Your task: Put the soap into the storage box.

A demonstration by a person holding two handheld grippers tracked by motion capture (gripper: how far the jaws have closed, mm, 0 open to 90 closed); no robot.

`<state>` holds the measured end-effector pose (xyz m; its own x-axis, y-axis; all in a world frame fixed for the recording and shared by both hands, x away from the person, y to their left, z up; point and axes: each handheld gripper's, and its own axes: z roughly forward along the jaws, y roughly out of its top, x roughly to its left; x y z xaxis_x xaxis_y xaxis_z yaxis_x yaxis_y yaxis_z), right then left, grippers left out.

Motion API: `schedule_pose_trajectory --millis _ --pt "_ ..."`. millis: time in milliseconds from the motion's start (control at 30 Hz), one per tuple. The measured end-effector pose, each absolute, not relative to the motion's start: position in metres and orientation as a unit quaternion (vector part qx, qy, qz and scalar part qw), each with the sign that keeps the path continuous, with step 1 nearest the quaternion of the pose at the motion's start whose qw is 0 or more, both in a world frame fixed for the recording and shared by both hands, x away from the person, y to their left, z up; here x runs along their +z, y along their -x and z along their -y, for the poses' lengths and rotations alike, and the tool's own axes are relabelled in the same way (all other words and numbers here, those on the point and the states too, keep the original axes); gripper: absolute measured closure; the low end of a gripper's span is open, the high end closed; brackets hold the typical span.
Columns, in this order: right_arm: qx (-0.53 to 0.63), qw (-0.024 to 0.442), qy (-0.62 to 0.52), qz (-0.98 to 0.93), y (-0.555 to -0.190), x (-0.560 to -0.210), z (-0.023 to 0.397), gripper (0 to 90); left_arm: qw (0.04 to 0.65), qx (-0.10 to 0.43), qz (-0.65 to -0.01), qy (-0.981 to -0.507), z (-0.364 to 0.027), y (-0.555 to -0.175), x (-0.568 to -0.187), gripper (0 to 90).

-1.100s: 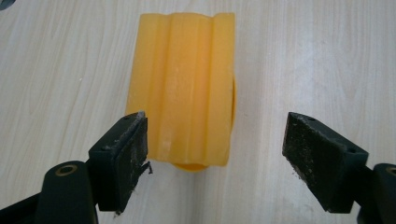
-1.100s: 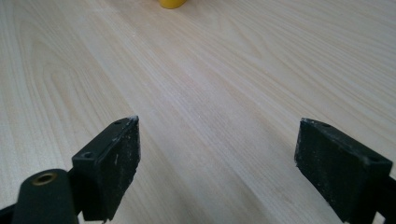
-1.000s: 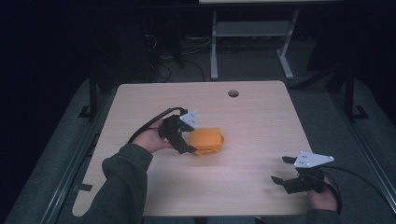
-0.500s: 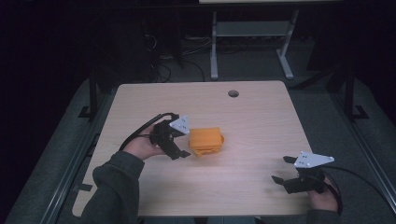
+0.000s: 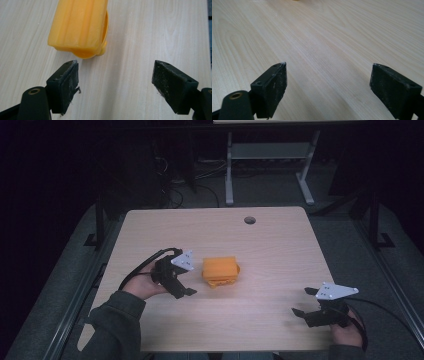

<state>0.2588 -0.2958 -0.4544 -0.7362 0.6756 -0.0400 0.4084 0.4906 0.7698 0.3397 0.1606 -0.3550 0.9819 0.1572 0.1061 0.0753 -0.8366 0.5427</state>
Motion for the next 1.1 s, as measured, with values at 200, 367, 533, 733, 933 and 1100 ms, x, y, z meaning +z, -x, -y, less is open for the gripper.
schedule_pose_trajectory --millis 200,367,533,733,933,1100 --pt "0.389 0.172 -0.320 -0.847 -0.259 -0.455 0.296 13.7 0.283 0.074 -0.069 -0.954 -0.169 -0.335 -0.358 20.7" --pt "0.385 0.172 -0.319 -0.849 -0.259 -0.455 0.295 13.7 0.285 0.075 -0.074 -0.953 -0.176 -0.330 -0.363 20.2" --pt "0.385 0.172 -0.323 -0.847 -0.259 -0.456 0.295 13.7 0.289 0.075 -0.082 -0.951 -0.184 -0.326 -0.367 20.1" --pt "0.381 0.171 -0.323 -0.849 -0.260 -0.457 0.295 13.7 0.290 0.075 -0.088 -0.950 -0.193 -0.320 -0.371 20.1" --pt "0.380 0.169 -0.326 -0.849 -0.259 -0.457 0.294 13.7 0.291 0.074 -0.094 -0.949 -0.199 -0.315 -0.377 19.9" --pt "0.379 0.169 -0.324 -0.850 -0.259 -0.458 0.294 13.7 0.293 0.072 -0.101 -0.948 -0.204 -0.310 -0.385 19.5"
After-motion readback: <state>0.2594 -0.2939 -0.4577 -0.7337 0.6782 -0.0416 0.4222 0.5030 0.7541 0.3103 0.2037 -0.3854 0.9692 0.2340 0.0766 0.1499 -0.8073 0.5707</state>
